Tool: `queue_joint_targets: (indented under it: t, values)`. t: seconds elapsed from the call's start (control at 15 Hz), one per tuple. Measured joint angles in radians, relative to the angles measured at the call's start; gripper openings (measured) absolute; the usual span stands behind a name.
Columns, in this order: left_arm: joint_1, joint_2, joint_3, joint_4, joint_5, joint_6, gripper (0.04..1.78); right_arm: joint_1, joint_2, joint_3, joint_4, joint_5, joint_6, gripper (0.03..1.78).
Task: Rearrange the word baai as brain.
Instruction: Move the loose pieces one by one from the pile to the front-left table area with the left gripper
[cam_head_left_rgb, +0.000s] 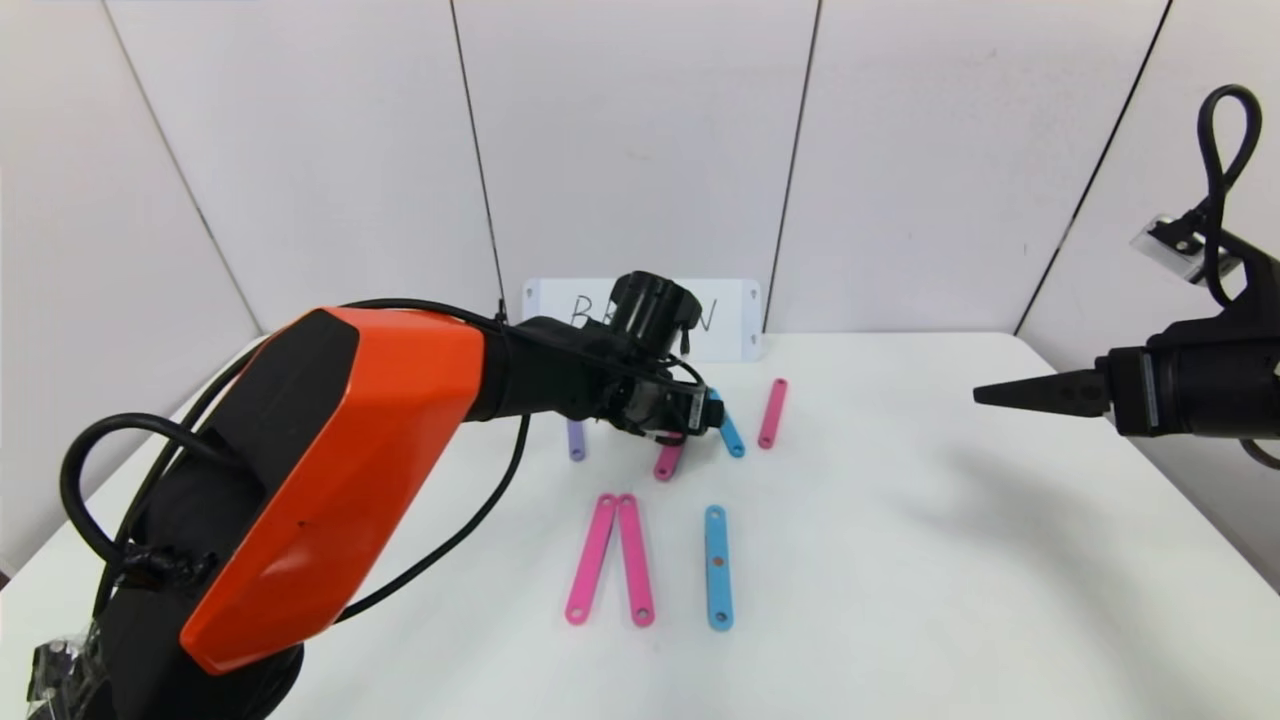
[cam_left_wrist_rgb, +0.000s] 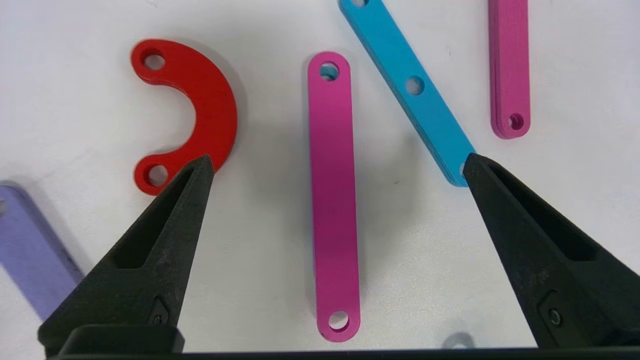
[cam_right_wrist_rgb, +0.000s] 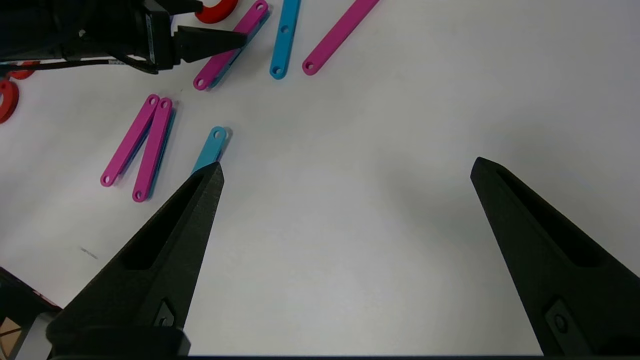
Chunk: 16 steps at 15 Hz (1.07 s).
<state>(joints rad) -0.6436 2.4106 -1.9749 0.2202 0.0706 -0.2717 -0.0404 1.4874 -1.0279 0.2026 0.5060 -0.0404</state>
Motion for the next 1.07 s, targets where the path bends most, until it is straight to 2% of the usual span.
queue_joint_targets:
  t: [0.27, 0.53, 0.87, 1.07]
  values:
    - [0.034, -0.070, 0.022, 0.012, -0.006, 0.011, 1.75, 0.000, -0.005, 0.002, 0.000, 0.002, -0.006, 1.73]
    - [0.088, -0.185, 0.079, 0.037, -0.058, 0.031, 1.75, 0.006, -0.004, 0.007, 0.000, 0.004, -0.021, 1.73]
    - [0.179, -0.352, 0.238, 0.152, -0.147, 0.166, 1.75, 0.017, 0.002, 0.012, -0.001, 0.003, -0.022, 1.73]
    - [0.247, -0.438, 0.338, 0.176, -0.193, 0.237, 1.75, 0.022, 0.003, 0.015, -0.001, 0.004, -0.022, 1.73]
